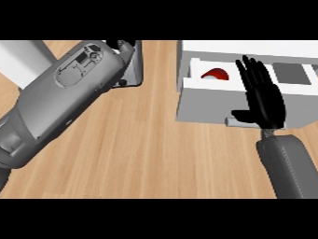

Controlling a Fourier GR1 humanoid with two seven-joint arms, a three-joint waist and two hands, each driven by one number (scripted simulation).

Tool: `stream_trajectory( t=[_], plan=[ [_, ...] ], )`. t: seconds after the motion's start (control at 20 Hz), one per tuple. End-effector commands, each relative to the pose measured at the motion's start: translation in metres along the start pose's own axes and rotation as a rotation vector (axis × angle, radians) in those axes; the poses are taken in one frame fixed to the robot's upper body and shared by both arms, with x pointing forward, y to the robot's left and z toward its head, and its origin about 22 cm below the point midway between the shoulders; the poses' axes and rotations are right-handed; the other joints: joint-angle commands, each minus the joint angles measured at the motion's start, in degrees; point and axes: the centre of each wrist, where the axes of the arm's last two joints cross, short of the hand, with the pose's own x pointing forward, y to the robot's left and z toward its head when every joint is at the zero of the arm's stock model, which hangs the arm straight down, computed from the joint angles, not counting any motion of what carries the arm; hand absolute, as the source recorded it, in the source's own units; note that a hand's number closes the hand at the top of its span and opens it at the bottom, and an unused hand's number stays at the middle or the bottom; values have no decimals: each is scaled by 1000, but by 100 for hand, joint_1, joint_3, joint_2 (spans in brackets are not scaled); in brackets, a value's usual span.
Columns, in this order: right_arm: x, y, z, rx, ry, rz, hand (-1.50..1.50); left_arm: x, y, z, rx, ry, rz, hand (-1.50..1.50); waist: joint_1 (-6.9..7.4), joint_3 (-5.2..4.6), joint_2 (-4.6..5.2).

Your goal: Pick up the can, place it into the drawer and close the drawer

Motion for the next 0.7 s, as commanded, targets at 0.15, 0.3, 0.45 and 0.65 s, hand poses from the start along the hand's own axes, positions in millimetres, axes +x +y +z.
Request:
stream_trajectory(
  t=[0.15, 0.3, 0.45, 0.65],
  plan=[
    [-6, 37, -7, 28, 84, 15, -150, -3, 12, 11, 3, 16, -8, -150, 81, 160, 151],
    [2, 38, -28, -19, 90, 2, -150, -9, 32, 13, -22, 19, 1, -150, 165, 158, 173],
    [-8, 35, -41, -42, 104, 30, -150, -3, 41, 19, -31, 49, -1, -150, 195, 160, 159],
    [8, 31, -73, -79, 104, 31, -150, -27, 47, 30, -32, 33, -18, -150, 237, 158, 229]
  ],
)
